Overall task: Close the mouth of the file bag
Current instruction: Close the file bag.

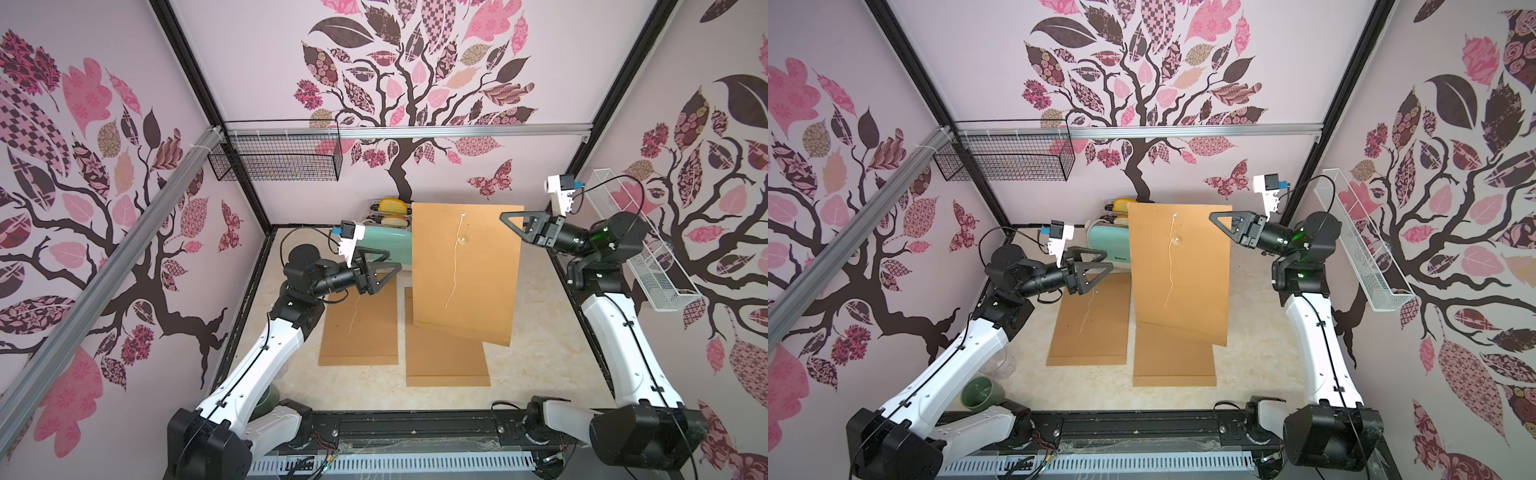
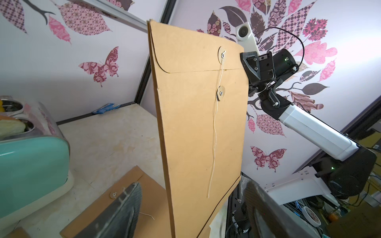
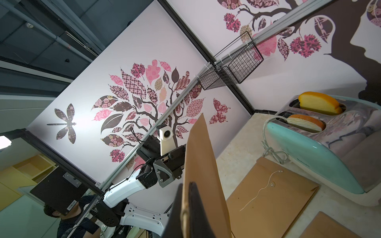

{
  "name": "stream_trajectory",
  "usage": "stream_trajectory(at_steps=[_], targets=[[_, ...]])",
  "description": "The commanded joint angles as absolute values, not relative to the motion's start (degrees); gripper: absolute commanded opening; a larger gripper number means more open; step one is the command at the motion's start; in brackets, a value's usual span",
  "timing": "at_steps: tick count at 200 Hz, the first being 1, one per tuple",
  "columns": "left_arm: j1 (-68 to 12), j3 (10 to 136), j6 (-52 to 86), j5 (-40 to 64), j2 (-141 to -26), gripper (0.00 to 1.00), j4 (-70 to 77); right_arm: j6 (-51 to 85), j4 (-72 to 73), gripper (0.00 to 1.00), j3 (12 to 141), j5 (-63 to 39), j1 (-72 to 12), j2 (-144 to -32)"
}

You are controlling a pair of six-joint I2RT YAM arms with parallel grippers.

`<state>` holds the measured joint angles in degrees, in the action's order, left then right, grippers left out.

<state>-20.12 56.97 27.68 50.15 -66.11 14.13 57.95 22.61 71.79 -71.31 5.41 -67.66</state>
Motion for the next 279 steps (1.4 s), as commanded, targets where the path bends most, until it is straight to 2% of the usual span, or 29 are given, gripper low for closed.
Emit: stream_trajectory(at_steps=[1,65,98,121,133,164,199,234,248,263,279], targets=[[-19.89,60.57,26.46,54.91,-69.27,0.81,19.68,63.28,27.86,0.0,73.76,-70.34,4.62,-65.41],[-20.19,65.01,35.63,58.06,-78.51,0.79,34.53,65.57,30.05,0.0,71.55,-67.97,1.34,-63.34],[-21.02,65.41,37.75,59.93,-80.07,0.76,37.72,65.83,31.35,0.0,70.4,-66.87,-0.88,-63.44],[-22.5,63.4,41.7,62.27,-79.92,0.67,43.82,66.34,32.3,0.0,70.4,-66.28,-0.96,-63.87],[-23.8,62.73,44.07,63.38,-79.82,0.59,47.08,66.84,33.06,0.0,70.36,-66.31,-0.97,-64.22],[-26.36,61.83,45.26,63.78,-78.79,0.44,46.93,65.31,31.81,0.0,70.42,-66.23,-1.01,-64.95],[-26.37,60.88,46.57,62.67,-76.86,0.4,47.73,61.14,26.83,0.0,70.22,-67.12,-1.04,-65.08],[-26.19,60.76,45.76,62.37,-75.42,0.29,45.05,58.33,23.75,0.0,69.94,-67.16,-1.02,-64.69],[-26.19,60.86,44.96,62.3,-75.1,0.29,43.7,57.92,23.49,0.0,70.09,-67.63,-1.05,-64.64],[-25.93,61.23,44.15,61.82,-74.64,0.33,41.36,56.67,22.13,0.0,70.39,-68.17,-1.07,-64.35],[-25.93,62.41,42.67,61.88,-74.62,0.3,37.99,56.38,21.59,0.0,70.24,-67.98,-1.01,-63.99]])
